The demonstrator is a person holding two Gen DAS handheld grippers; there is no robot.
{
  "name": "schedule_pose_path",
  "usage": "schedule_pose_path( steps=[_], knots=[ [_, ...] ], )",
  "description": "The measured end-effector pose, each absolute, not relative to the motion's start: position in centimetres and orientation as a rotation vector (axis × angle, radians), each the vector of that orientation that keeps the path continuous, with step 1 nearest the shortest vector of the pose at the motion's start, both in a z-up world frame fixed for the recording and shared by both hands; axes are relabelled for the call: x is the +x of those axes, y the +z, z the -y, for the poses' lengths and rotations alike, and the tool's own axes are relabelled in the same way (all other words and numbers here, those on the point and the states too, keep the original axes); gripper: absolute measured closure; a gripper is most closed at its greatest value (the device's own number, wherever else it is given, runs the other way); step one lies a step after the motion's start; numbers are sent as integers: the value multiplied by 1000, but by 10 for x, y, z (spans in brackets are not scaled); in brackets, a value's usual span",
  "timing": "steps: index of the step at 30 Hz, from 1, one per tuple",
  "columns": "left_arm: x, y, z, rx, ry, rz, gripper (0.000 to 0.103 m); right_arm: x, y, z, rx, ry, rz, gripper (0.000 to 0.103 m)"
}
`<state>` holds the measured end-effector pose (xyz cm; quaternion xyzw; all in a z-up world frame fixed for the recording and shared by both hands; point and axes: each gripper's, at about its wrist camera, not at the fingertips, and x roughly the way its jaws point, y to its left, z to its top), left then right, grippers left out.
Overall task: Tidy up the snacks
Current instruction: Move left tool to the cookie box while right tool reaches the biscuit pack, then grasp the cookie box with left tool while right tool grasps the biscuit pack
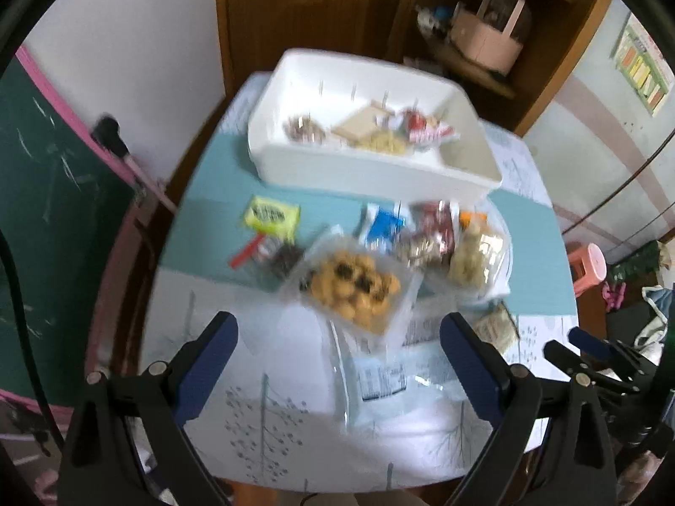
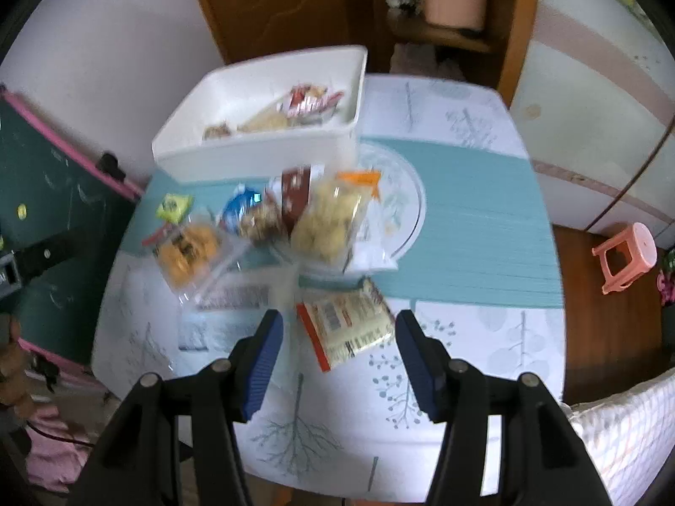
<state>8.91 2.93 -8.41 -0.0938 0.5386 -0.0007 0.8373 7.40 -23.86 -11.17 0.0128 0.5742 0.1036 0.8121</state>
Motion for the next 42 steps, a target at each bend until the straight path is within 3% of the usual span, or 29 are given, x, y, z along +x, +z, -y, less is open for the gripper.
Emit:
schedule_pose_path(
  steps=[13, 28, 31, 34, 36, 38, 40, 42],
  knots=[
    [131, -194, -34, -445, 52, -1319, 7, 89, -195, 225, -134, 225, -1323, 34],
    [178, -228, -32, -600, 122, -1364, 7, 109, -220, 219, -156, 236, -1383, 27],
    [183, -227, -27, -554, 142, -1361, 9, 111, -218, 224, -146, 239, -1388, 38],
    [187, -222, -21, -540, 114, -1343, 34, 115, -217, 233, -102, 240, -1408, 46],
    [187, -218, -16, -528, 96, -1343, 45, 117, -216, 239, -74, 241, -1418, 49],
    [186, -213, -14, -498, 90, -1343, 48, 118, -211, 242, -59, 244, -1415, 57],
    [183, -207, -13, -459, 86, -1345, 52, 119, -201, 245, -33, 267, -1394, 73],
    [179, -200, -12, -441, 68, -1335, 57, 122, -193, 245, -28, 282, -1383, 79]
  ],
)
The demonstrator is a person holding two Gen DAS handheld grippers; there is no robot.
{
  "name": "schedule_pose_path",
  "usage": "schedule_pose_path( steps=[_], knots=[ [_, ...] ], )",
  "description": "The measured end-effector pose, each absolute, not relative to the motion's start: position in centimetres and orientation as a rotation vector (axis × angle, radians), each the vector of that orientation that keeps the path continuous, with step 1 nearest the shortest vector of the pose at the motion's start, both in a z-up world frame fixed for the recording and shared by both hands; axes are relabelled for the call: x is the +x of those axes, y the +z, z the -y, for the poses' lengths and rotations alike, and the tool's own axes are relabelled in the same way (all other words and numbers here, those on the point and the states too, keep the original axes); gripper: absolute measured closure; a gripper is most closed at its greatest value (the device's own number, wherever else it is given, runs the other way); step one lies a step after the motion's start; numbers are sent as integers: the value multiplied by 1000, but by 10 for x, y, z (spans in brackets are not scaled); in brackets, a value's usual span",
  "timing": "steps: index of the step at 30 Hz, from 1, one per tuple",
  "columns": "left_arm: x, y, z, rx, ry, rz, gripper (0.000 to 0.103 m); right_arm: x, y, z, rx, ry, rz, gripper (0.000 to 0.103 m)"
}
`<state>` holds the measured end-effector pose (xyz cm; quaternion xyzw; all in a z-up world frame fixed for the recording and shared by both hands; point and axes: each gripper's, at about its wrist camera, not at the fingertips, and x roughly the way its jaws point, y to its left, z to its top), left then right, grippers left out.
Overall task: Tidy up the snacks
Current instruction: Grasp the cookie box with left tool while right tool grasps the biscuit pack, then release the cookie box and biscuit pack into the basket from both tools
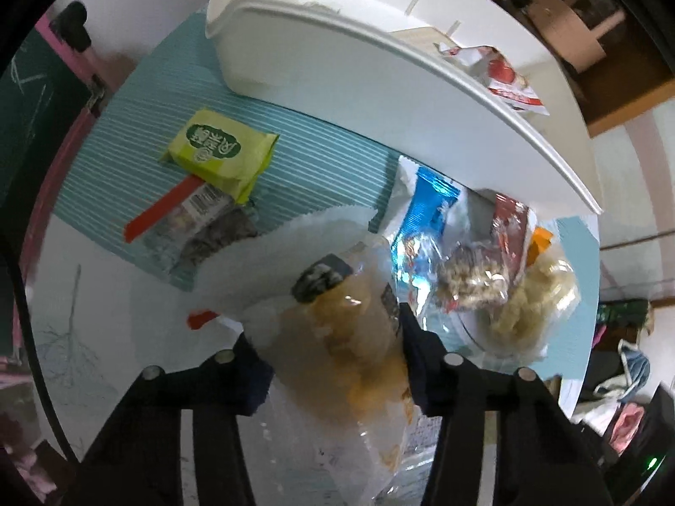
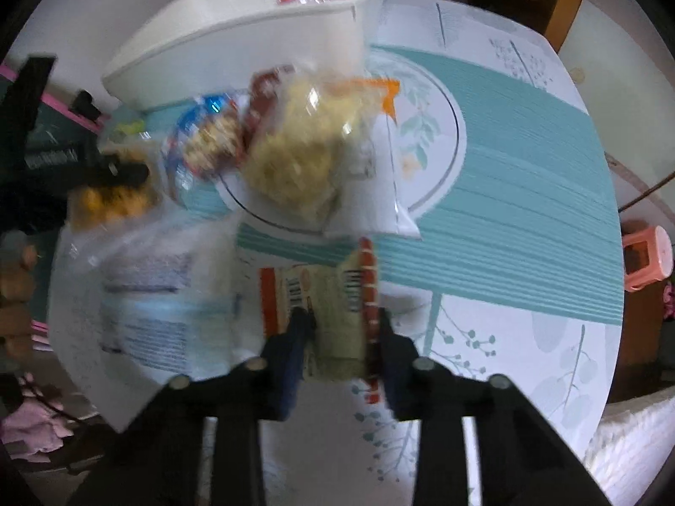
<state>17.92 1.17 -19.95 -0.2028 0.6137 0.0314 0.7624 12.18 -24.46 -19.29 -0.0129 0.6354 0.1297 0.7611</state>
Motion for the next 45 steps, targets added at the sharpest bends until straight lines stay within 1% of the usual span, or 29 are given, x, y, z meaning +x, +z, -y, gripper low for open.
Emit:
schedule_pose_path(
  steps=[4, 9, 14, 19, 27, 32, 37, 45],
  knots=[
    [168, -182, -8, -382, 45, -1315, 59, 124, -187, 243, -44, 295, -1370, 83],
    [150, -151, -3, -303, 2, -1269, 59, 120, -173, 249, 24, 302, -1352, 90],
    [141, -115, -4, -230, -41, -1196, 59, 116, -148, 235, 22, 339, -1302, 91],
    [145, -73, 0, -171, -62, -1123, 59, 128, -100, 228, 38, 374, -1192, 91],
    [178, 14, -11, -34, -53, -927, 59, 171, -2, 215, 61, 371, -960, 91],
    [207, 47, -24, 12, -26, -853, 59, 206, 31, 209, 69, 342, -886, 91],
    [245, 56, -27, 57, -5, -836, 59, 242, 43, 202, 72, 297, -849, 91],
    [293, 22, -30, 77, -1, -904, 58, 291, 22, 194, 70, 249, -912, 91]
  ],
)
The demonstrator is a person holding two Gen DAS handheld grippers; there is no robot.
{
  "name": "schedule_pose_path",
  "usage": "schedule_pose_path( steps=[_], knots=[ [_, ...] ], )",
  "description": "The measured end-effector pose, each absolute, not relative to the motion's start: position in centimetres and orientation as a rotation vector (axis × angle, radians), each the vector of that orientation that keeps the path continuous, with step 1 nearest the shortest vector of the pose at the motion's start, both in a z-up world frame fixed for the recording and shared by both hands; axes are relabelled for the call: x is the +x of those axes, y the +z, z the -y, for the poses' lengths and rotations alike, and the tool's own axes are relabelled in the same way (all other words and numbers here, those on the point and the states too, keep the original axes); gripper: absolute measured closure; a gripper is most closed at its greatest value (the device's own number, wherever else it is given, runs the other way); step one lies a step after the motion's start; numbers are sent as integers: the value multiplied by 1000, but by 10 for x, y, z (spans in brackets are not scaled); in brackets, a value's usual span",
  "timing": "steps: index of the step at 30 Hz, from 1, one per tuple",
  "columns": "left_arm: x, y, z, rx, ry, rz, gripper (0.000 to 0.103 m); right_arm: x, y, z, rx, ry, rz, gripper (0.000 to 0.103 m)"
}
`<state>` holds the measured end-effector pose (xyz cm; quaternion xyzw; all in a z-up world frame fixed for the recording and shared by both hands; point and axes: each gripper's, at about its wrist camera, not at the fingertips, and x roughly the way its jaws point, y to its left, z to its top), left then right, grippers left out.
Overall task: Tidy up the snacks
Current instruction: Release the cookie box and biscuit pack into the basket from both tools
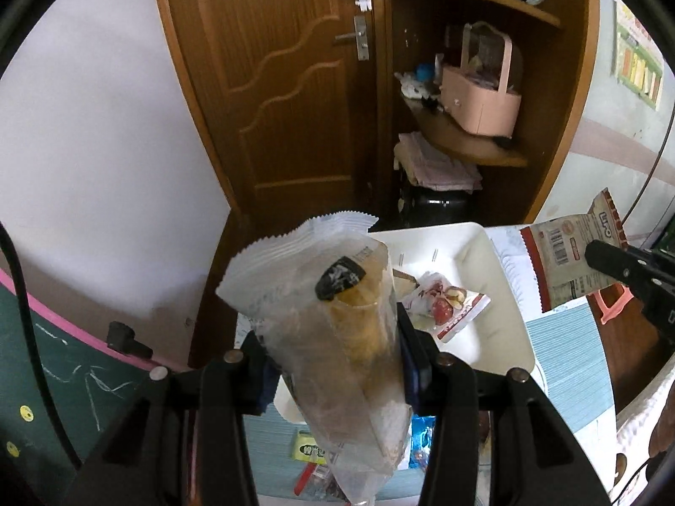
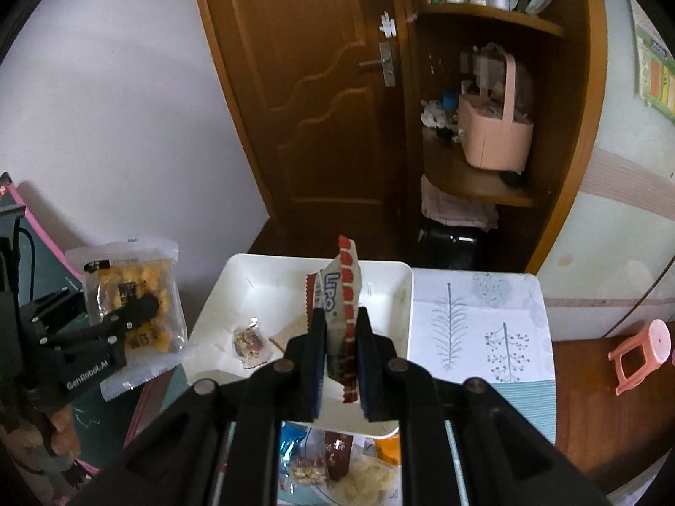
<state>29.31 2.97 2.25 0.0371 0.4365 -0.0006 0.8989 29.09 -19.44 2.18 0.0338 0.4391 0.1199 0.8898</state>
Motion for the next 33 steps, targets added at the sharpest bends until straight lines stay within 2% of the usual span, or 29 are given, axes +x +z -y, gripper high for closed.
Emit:
schedule_pose_path(
  steps=[13, 14, 15, 17, 18, 20, 22, 28, 33],
  knots=[
    [319, -12, -19, 107, -32, -965, 55, 317, -17, 177, 63, 242, -1034, 88],
    [319, -12, -19, 110, -35, -960, 45, 320, -20, 177, 62, 240, -1042, 87],
    [319, -11, -19, 115, -30, -955, 27, 321, -22, 176, 58, 242, -1050, 86],
    [318, -10, -19, 116, -16, -936, 13, 320, -26, 172, 45, 245, -1064, 75],
    [316, -9, -20, 118, -5, -921, 11, 319, -27, 171, 37, 245, -1068, 70],
    [315, -9, -22, 121, 1, -923, 11, 316, -27, 168, 23, 247, -1062, 54],
    [315, -10, -23, 122, 17, -940, 11, 312, -26, 166, 14, 253, -1054, 48],
    [303, -6, -26, 121, 44, -932, 11, 301, -19, 168, 23, 268, -1048, 45],
    [290, 3, -28, 91, 39, -907, 11, 293, -14, 175, 45, 269, -1051, 38]
  ],
)
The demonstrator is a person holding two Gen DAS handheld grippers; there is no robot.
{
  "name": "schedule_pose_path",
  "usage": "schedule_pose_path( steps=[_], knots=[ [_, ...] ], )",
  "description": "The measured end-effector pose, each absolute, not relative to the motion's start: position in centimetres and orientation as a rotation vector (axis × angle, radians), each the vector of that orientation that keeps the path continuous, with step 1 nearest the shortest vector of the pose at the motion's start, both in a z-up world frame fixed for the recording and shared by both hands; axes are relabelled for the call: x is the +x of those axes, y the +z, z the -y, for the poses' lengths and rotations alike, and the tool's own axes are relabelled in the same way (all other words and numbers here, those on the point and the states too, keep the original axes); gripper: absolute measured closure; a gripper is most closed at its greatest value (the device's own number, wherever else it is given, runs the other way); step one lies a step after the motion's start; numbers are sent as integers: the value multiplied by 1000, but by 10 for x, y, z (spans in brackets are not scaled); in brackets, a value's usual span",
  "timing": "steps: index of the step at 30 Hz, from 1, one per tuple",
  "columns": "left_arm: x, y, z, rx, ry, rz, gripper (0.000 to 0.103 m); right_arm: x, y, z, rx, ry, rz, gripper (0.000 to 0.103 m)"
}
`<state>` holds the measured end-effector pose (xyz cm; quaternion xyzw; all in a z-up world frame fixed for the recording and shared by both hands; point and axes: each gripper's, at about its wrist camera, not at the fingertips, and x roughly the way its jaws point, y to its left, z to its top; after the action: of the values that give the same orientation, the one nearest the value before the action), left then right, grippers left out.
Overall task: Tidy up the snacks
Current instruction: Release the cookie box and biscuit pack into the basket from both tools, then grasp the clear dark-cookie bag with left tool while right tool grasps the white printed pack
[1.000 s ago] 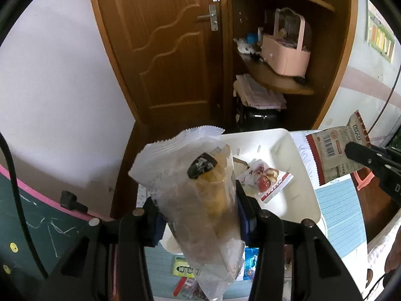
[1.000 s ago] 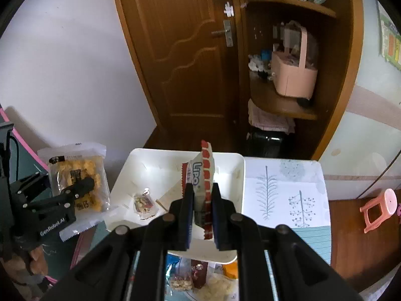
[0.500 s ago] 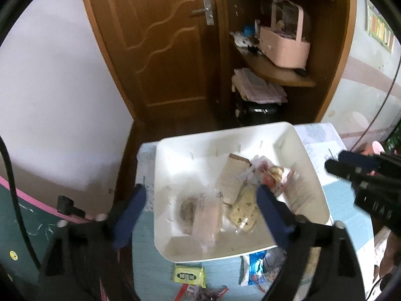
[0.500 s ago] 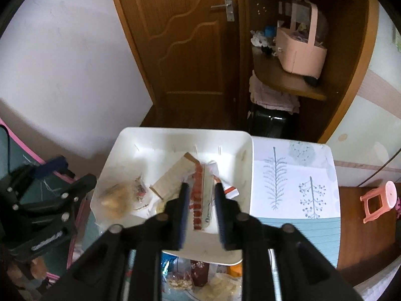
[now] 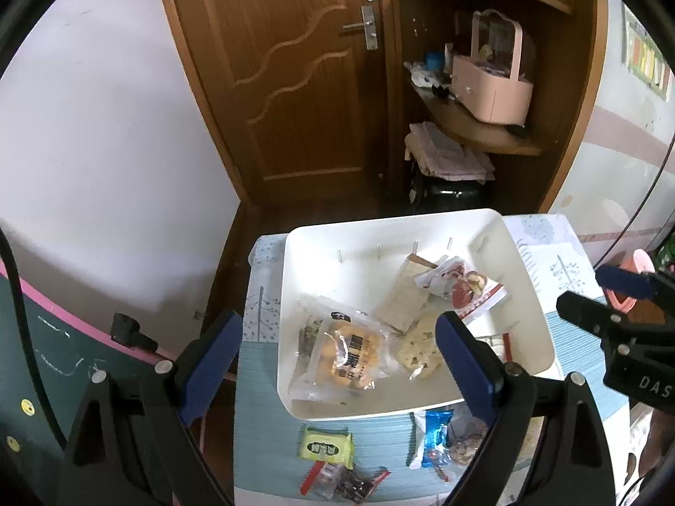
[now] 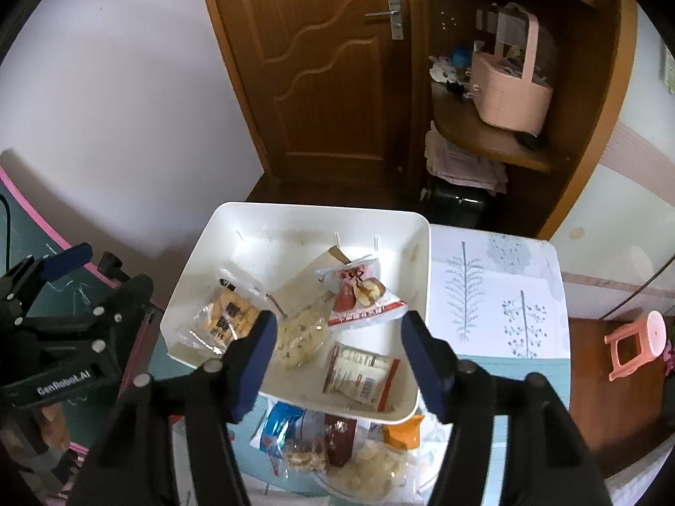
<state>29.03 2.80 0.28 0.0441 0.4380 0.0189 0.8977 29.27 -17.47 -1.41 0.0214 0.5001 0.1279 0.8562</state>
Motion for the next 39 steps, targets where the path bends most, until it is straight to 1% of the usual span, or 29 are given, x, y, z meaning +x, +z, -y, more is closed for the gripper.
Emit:
schedule_pose_path(
  steps=[6, 11, 13, 18, 23, 30, 34, 39],
  knots=[
    [265, 13, -26, 89, 3, -886, 11, 270, -5, 182, 62, 282, -1030, 28],
    [239, 7, -23, 107, -41, -912, 8, 244, -3, 187, 77, 310, -1009, 6],
    [230, 1, -22, 110, -55, -931, 8, 231, -6, 189, 82, 315, -1009, 4],
    [201, -23, -27, 114, -57, -979, 8, 197, -26, 189, 85, 341, -1051, 3],
    [175, -69, -35, 119, -56, -1067, 8, 161, -69, 180, 73, 378, -1141, 3],
    [148, -143, -45, 131, -71, -1183, 8, 111, -148, 165, 49, 383, -1323, 3],
    [142, -169, -53, 109, -74, -1232, 8, 91, -179, 156, 38, 373, -1393, 3],
    [141, -190, -57, 114, -67, -1254, 8, 77, -198, 145, 14, 369, -1429, 2]
  ],
)
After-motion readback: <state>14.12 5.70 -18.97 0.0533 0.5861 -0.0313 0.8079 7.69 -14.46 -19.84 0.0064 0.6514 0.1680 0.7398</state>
